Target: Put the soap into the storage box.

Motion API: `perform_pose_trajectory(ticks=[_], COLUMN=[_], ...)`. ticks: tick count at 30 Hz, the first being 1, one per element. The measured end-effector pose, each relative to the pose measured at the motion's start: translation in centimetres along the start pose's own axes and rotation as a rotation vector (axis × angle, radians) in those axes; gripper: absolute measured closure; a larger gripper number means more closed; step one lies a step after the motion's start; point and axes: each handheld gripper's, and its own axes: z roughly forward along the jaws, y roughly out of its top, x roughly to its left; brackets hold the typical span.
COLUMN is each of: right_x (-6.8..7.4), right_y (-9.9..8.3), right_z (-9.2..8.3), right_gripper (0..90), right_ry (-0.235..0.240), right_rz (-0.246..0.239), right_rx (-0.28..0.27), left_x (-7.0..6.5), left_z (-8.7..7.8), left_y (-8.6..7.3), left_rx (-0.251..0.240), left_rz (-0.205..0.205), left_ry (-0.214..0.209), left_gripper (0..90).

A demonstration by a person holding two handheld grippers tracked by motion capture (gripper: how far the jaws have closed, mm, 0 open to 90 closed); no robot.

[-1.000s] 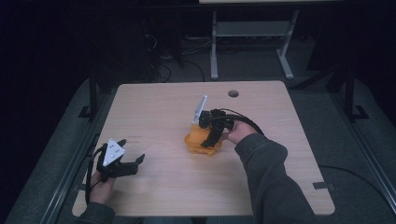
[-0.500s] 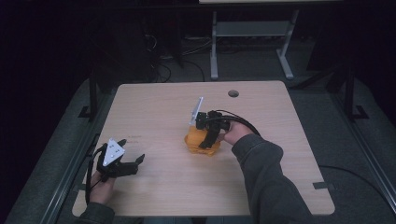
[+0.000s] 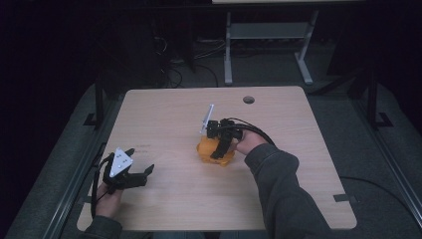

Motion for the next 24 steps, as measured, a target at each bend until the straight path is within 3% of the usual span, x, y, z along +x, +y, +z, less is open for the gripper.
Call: perform_pose_trajectory(ticks=[4,7,9,15,24], right_x=[0.06,0.35,0.36,-0.05,-0.38], right_y=[-0.01,0.15,0.17,0.04,0.12], right_z=[0.00,-0.08,-0.11,-0.77,-0.05], right_gripper=[20.5,20.6,20.7,20.8,20.5], right_ry=[-0.004,-0.028,-0.012,-0.030,-0.029], right_rz=[-0.002,-0.037,-0.036,-0.006,0.022], right_rx=[-0.001,0.008,0.008,-0.018,0.007], left_x=[-0.01,0.01,0.01,-0.02,-0.10], left_z=[0.00,0.00,0.01,0.04,0.10], left_y=[0.00,0.00,-0.01,0.02,0.01], left_rx=[-0.001,-0.001,-0.001,0.002,-0.001], left_rz=[-0.001,-0.002,-0.002,0.005,-0.007], left_ry=[0.000,0.000,0.000,-0.002,-0.004], left_gripper=[14.1,14.1,14.1,14.1,14.1])
